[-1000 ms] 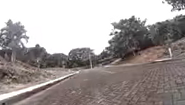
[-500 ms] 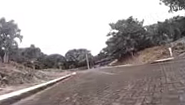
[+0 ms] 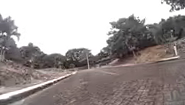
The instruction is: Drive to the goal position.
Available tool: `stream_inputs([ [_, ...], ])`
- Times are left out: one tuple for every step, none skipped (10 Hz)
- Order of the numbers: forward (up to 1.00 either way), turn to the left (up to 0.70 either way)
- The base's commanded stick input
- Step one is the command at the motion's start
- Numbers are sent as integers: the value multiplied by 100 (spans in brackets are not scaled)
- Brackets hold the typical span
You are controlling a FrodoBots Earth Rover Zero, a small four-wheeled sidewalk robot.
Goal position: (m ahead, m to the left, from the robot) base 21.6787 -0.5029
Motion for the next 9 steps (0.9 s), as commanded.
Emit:
stream_inputs([
  [100,0],
  [100,0],
  [100,0],
  [100,0],
  [100,0],
  [100,0],
  [100,0],
  [100,0],
  [100,0],
])
